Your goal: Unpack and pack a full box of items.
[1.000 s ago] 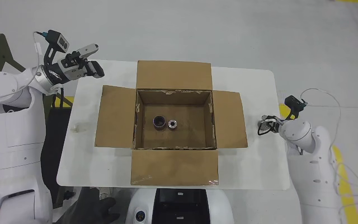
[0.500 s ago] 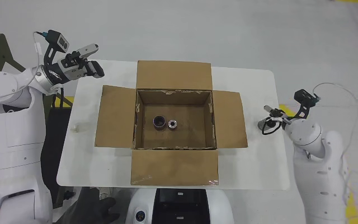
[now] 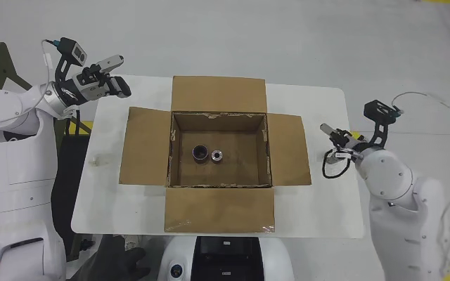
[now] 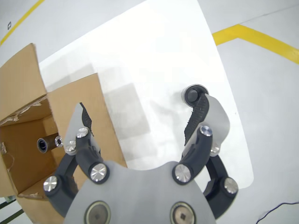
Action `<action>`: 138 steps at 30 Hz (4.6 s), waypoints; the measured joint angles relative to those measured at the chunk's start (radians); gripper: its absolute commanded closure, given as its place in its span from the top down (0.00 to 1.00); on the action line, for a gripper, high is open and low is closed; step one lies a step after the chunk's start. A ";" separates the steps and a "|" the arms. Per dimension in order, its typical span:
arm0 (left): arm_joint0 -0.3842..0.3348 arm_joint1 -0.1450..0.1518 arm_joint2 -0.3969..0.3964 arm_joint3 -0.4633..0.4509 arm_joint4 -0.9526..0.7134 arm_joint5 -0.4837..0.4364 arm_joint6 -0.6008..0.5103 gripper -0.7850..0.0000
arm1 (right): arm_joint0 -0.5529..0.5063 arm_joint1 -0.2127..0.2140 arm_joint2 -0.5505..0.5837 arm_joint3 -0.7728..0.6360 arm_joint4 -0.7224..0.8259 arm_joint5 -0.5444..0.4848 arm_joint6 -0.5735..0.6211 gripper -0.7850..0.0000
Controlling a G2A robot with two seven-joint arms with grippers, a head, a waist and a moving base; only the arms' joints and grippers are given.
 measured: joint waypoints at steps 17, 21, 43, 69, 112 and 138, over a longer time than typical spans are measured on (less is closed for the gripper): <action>0.000 0.000 0.000 0.000 0.000 0.000 0.000 1.00 | 0.105 -0.002 -0.195 -0.112 0.064 -0.238 0.023 1.00; 0.000 0.000 0.000 0.000 0.000 0.000 0.000 1.00 | 0.159 -0.003 -0.239 -0.065 0.151 -0.365 0.024 1.00; 0.000 0.000 0.000 0.000 0.000 0.000 0.000 1.00 | 0.341 0.000 -0.455 0.117 0.288 -0.779 0.097 1.00; 0.000 0.000 0.000 0.000 0.000 0.000 0.000 1.00 | 0.413 -0.008 -0.584 0.180 0.174 -0.831 0.108 1.00; 0.000 0.000 0.000 0.000 0.000 0.000 0.000 1.00 | 0.714 -0.129 -0.972 0.645 0.129 -0.862 0.055 1.00; 0.000 0.000 0.000 0.000 0.000 0.000 0.000 1.00 | 0.805 -0.244 -1.090 0.944 0.129 -0.877 -0.061 0.74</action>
